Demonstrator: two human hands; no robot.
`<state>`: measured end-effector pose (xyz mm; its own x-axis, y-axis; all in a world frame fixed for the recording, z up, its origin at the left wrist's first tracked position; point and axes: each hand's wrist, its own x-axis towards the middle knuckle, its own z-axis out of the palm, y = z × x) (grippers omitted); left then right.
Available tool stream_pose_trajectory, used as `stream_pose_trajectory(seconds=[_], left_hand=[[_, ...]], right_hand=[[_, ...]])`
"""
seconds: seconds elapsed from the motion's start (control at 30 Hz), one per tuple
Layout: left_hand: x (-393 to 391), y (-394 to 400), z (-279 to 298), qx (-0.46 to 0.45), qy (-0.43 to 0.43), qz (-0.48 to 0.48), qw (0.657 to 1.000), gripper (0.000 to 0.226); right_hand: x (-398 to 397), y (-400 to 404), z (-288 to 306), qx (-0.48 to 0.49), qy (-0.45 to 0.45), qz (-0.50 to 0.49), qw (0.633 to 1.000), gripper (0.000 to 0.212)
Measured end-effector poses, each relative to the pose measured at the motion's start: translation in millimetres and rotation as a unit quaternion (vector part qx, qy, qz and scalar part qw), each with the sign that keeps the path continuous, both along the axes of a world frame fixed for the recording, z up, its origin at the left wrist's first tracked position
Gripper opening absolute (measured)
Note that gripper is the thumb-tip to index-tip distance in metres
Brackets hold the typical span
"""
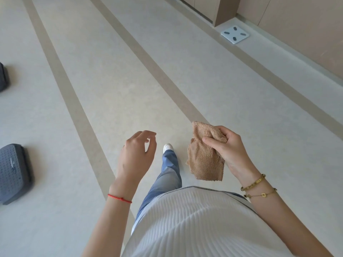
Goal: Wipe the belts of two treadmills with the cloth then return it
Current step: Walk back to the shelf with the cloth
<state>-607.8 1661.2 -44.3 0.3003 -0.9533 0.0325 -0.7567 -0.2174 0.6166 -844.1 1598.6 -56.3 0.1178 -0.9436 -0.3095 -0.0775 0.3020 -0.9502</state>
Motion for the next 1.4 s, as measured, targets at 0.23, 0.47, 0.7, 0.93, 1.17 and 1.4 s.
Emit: stream_pose_trajectory(seconds=[0.23, 0.47, 0.7, 0.93, 1.17, 1.4], left_hand=[[55.1, -135.1, -1.3, -0.016, 0.005, 0.018, 1.000, 0.020], [109.8, -289.4, 11.3, -0.035, -0.012, -0.004, 0.999, 0.019], [122.9, -426.9, 18.3, -0.029, -0.026, -0.042, 0.998, 0.019], [102.4, -571.0, 9.0, -0.024, -0.026, -0.064, 0.997, 0.019], [57.9, -723.3, 18.9, -0.043, -0.008, -0.061, 0.997, 0.020], [37.8, -839.9, 20.8, -0.044, -0.003, -0.045, 0.998, 0.020]], right_hand=[[53.9, -145.9, 1.2, -0.016, 0.011, 0.028, 0.999, 0.012], [106.5, -294.8, 16.1, -0.050, 0.002, 0.032, 0.998, 0.013], [111.0, -404.1, 12.6, -0.025, 0.015, -0.022, 0.999, 0.012], [85.2, -538.7, -0.1, -0.007, -0.009, -0.068, 0.998, 0.011], [42.7, -696.5, 15.6, -0.034, 0.016, -0.048, 0.998, 0.014], [26.3, -823.5, 19.4, -0.029, 0.009, -0.031, 0.999, 0.012]])
